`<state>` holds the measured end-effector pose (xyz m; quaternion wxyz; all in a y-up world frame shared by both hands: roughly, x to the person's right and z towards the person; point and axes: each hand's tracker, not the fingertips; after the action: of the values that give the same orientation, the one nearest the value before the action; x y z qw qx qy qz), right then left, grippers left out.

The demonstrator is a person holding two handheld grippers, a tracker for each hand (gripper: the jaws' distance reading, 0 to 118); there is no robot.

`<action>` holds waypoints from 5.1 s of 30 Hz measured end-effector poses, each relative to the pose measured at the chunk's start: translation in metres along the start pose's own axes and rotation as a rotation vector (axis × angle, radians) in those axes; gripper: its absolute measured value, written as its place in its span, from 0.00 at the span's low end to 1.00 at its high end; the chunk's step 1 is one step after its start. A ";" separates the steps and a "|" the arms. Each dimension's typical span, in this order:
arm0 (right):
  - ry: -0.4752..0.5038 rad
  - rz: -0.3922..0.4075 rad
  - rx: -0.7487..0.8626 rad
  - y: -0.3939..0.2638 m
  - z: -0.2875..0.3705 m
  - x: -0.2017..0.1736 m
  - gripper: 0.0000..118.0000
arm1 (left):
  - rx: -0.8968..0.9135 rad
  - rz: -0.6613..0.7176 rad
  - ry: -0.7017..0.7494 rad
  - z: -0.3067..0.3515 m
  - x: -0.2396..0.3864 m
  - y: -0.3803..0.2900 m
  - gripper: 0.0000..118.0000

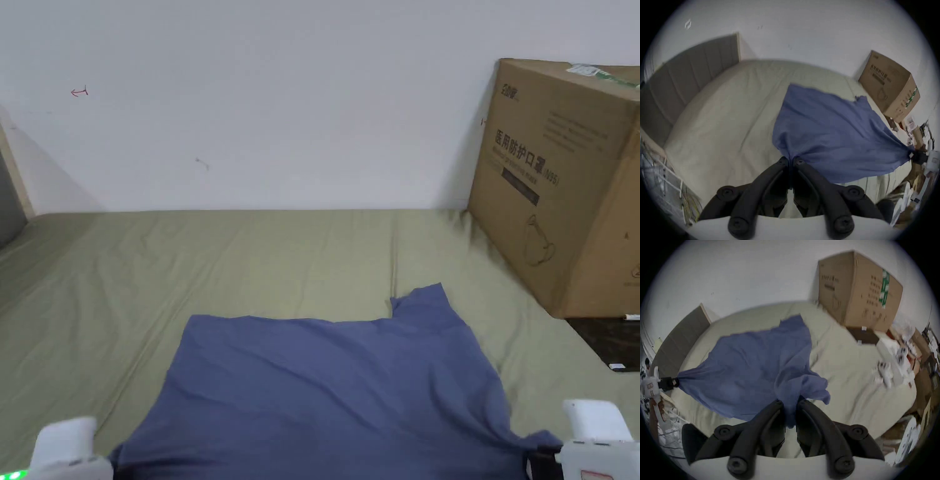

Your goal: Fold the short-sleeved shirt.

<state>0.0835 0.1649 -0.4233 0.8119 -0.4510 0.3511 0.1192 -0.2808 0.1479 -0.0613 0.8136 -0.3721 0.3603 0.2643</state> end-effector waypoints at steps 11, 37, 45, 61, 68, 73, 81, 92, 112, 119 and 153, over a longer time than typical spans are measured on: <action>-0.070 0.007 -0.200 -0.058 -0.031 0.007 0.08 | -0.166 0.028 0.029 -0.029 -0.032 -0.072 0.03; -0.039 0.017 1.121 0.078 0.195 -0.085 0.68 | 1.057 -0.086 -0.036 0.192 0.077 0.106 0.21; -0.063 0.034 1.242 0.109 0.202 -0.108 0.03 | 1.048 -0.142 -0.055 0.189 0.098 0.125 0.00; -0.072 -0.037 0.772 0.147 -0.017 -0.067 0.00 | 0.132 -0.131 0.059 -0.175 0.065 0.253 0.96; -0.098 -0.056 0.642 0.148 -0.099 -0.038 0.00 | -0.067 -0.075 0.183 -0.315 0.040 0.275 0.93; -0.110 -0.061 0.527 0.154 -0.139 -0.020 0.00 | -0.114 -0.031 0.199 -0.334 0.039 0.252 0.69; -0.139 -0.064 0.240 0.236 -0.213 0.023 0.98 | 0.024 -0.046 0.107 -0.283 0.047 0.250 0.01; -0.212 -0.011 0.033 0.226 -0.307 0.026 0.02 | 0.070 -0.063 0.081 -0.248 0.040 0.251 0.01; -0.139 0.016 0.651 0.257 0.100 -0.015 0.02 | 0.581 -0.049 -0.010 0.109 0.047 0.277 0.01; -0.169 0.071 0.854 0.305 0.210 -0.049 0.02 | 0.788 -0.077 0.002 0.213 0.060 0.338 0.01; -0.163 -0.001 0.913 0.440 0.049 -0.043 0.02 | 0.808 -0.058 0.034 0.041 0.109 0.464 0.01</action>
<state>-0.1498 0.4584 -0.6624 0.9524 -0.0368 0.3024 -0.0130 -0.5231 0.4690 -0.3201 0.8953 -0.0368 0.4380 0.0721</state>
